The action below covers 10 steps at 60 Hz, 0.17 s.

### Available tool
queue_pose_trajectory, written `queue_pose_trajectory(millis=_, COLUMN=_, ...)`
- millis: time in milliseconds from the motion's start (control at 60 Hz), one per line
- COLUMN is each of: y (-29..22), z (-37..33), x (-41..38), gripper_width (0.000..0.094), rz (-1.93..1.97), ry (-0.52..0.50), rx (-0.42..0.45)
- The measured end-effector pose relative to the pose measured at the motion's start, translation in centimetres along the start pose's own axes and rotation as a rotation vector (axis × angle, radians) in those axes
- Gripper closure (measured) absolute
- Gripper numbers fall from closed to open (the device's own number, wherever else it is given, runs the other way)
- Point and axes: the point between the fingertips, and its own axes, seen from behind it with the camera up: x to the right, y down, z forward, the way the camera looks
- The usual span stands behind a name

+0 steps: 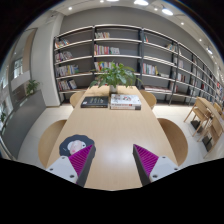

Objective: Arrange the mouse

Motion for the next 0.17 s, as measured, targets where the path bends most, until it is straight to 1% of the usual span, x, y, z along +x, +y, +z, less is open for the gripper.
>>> queue_pose_trajectory(millis=167, y=1.9, z=-1.4, x=1.0, gripper_width=0.0166, rz=0.01, ry=-0.017, rx=-0.004)
